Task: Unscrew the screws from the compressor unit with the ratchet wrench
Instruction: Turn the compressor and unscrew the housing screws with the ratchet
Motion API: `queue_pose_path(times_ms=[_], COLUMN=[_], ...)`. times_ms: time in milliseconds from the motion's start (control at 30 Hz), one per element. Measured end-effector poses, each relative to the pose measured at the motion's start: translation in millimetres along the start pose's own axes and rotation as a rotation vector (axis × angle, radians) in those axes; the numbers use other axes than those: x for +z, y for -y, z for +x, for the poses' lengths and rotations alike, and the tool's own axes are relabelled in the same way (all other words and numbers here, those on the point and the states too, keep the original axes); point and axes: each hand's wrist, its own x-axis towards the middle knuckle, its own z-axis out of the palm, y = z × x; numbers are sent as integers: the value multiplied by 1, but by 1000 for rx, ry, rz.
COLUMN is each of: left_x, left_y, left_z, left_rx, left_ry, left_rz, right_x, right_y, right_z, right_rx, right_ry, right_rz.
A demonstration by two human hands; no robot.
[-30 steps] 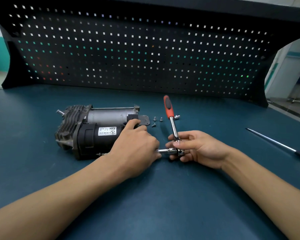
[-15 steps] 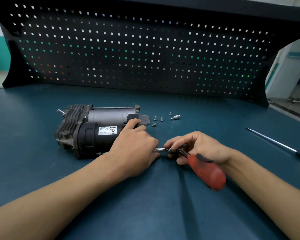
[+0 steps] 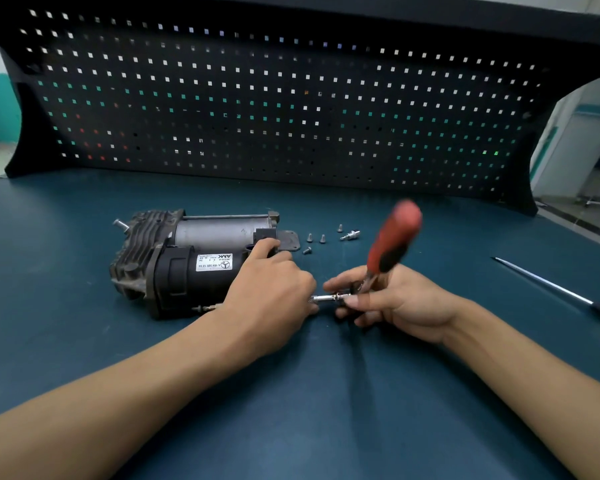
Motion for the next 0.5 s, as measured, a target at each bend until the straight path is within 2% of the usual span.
queue_pose_path(times_ms=[200,500], left_x=[0,0], left_y=[0,0], left_z=[0,-1], left_rx=[-2,-2], left_ry=[-21,-30], left_rz=[2,-9], right_x=[4,7], right_y=[4,4], right_z=[5,7], right_rx=[59,81], right_ry=[-68,-117], right_rz=[71,36])
